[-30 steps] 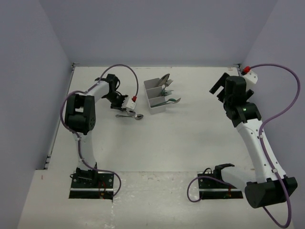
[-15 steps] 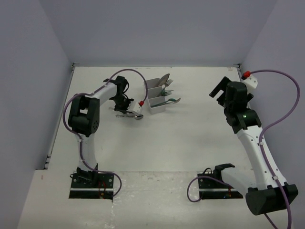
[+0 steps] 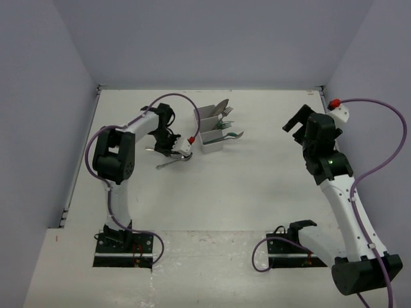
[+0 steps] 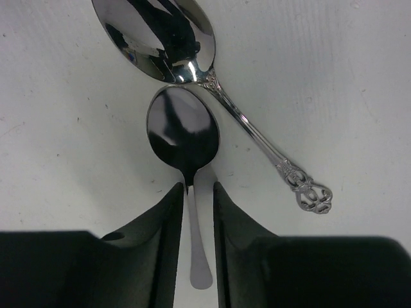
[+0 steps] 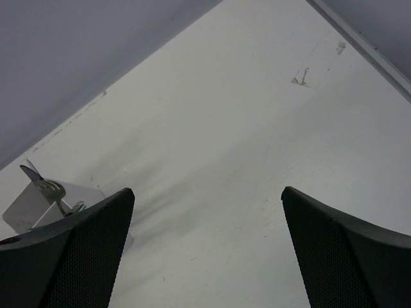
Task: Sort the eating utensils into containers
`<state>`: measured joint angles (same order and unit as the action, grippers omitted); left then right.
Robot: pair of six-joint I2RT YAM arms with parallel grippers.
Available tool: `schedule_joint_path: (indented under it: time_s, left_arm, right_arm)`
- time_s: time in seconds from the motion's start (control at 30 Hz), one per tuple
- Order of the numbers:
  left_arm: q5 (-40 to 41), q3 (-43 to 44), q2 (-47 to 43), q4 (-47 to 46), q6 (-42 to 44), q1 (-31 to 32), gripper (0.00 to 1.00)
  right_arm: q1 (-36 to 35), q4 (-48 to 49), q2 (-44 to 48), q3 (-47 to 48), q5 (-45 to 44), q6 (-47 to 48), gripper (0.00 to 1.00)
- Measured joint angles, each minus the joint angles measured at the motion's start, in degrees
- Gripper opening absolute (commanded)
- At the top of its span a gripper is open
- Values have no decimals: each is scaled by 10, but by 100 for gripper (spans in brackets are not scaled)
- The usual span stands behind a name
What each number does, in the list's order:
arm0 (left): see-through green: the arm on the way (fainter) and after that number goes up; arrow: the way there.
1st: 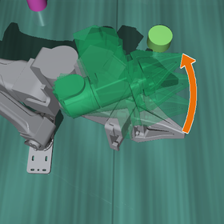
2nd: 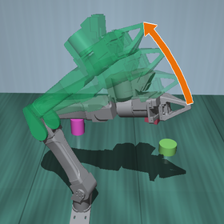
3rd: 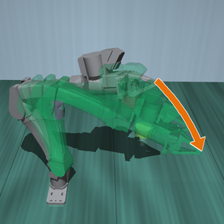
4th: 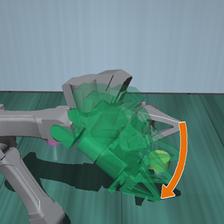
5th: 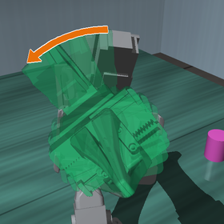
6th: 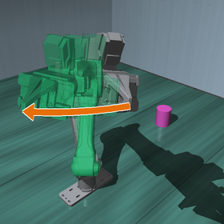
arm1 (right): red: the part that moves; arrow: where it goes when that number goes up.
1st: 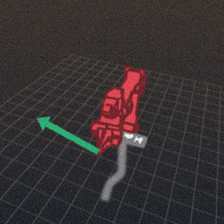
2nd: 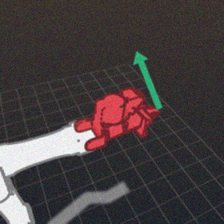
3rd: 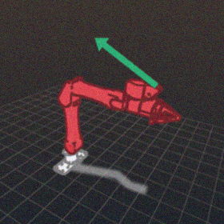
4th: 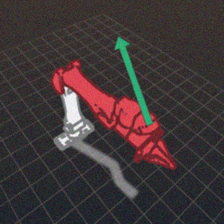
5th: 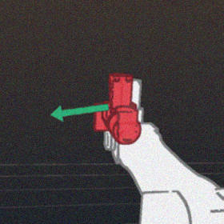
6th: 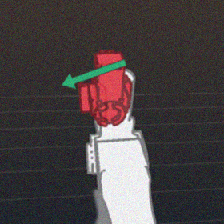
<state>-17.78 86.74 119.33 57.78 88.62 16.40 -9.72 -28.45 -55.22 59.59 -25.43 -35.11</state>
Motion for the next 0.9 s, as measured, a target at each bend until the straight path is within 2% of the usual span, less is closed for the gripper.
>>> schedule_joint_path:
  time_s: [0.03, 0.17, 0.33, 0.67, 0.9]
  left_arm:
    - [0, 1, 1, 2, 0, 0, 23]
    - [-2, 1, 1, 3, -7, 0, 0]
    - [-3, -5, -3, -12, -31, 0, 0]
    - [-12, -7, -11, -66, -193, 1, 0]
    - [-14, -13, -31, -115, -255, 2, 0]
  right_arm:
    - [0, 2, 0, 0, 1, 0, 99]
    - [0, 13, -8, 0, 5, -1, 99]
    - [0, 16, -14, 0, 7, 0, 99]
    - [0, 33, -4, 0, 7, 2, 99]
    - [0, 42, 24, 0, 10, 2, 99]
